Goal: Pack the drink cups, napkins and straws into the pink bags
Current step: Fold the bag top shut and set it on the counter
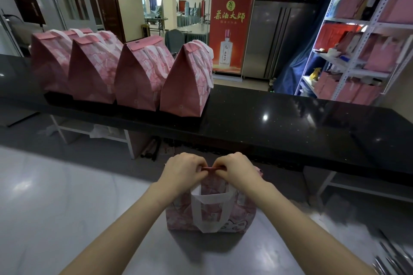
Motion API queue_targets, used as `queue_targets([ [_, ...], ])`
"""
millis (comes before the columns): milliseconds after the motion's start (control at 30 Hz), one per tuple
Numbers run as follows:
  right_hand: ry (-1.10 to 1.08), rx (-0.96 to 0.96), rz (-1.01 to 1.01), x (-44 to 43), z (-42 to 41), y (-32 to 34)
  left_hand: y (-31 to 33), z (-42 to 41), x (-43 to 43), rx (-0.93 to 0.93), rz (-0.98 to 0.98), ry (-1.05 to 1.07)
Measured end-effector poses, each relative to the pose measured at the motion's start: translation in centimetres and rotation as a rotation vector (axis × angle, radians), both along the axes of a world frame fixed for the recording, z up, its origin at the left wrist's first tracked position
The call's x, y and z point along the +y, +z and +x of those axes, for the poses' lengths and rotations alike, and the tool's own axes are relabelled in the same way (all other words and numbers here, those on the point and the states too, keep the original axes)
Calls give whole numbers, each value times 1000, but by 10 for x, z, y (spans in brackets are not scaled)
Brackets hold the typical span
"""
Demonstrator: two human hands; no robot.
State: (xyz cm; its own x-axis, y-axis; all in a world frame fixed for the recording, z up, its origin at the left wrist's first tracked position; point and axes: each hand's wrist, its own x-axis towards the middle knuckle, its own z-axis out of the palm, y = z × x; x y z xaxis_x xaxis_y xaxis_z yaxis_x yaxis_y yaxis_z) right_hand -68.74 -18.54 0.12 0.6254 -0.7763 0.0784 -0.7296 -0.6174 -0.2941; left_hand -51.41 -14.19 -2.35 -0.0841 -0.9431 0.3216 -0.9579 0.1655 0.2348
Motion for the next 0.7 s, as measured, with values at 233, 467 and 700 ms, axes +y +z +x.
queue_targets([
  [233,-11,-87,44,-1,-12,-1,-2,-3,4,0,-89,-7],
  [467,-139,-132,207,-23,-78,2,0,57,18,181,105,5],
  [700,-176,-119,102,-24,-71,-1,-6,85,46,302,78,47],
])
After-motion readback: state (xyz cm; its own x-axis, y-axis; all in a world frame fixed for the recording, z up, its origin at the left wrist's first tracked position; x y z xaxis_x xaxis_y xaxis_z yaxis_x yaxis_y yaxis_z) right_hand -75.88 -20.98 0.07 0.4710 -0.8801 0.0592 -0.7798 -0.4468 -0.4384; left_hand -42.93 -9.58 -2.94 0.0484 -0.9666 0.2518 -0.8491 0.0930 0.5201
